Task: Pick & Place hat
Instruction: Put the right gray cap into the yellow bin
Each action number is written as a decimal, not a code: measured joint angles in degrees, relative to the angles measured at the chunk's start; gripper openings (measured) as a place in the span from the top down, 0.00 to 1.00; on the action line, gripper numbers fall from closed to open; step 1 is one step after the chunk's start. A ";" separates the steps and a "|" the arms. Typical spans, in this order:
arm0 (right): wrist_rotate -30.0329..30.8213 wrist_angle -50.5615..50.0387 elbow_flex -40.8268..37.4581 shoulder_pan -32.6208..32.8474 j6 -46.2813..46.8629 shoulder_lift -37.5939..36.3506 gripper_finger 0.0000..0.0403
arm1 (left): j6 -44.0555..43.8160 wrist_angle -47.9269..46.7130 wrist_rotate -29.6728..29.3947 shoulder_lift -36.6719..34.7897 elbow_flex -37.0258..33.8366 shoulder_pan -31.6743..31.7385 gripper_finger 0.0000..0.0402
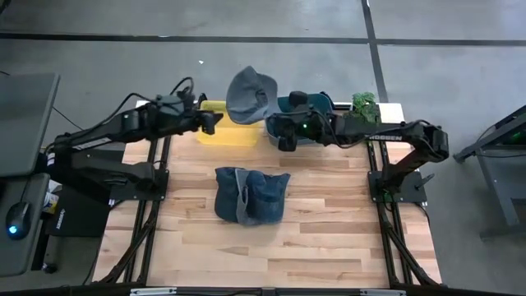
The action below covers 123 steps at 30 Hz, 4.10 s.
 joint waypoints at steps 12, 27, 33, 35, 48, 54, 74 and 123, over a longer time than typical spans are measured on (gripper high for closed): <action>3.56 -4.85 0.00 2.07 2.86 -0.13 0.99 | -3.01 21.11 21.85 -0.18 -12.80 14.27 0.41; 0.41 -5.62 0.00 0.82 3.62 -0.11 0.99 | -4.63 30.51 31.28 8.75 -14.42 16.27 0.41; -0.17 -7.53 0.00 0.34 4.04 -0.11 0.99 | -5.66 32.46 31.20 11.79 -14.39 16.27 0.41; -0.35 -7.85 0.00 0.35 4.10 -0.11 0.99 | -5.67 32.45 30.60 11.85 -14.39 16.27 0.42; -1.01 -8.34 0.00 0.35 4.21 -0.09 0.99 | -6.15 35.65 30.56 11.88 -14.36 16.27 0.96; -0.96 -8.34 0.00 0.35 4.21 -0.09 0.99 | -5.82 35.65 31.09 11.88 -14.36 16.27 0.97; 3.99 -14.55 0.02 0.41 14.64 -4.59 0.50 | 1.61 35.25 32.23 10.76 -14.36 18.92 0.98; -4.05 -37.51 -2.66 0.39 37.74 -10.17 0.45 | 11.06 44.22 65.37 19.02 -14.28 35.81 0.98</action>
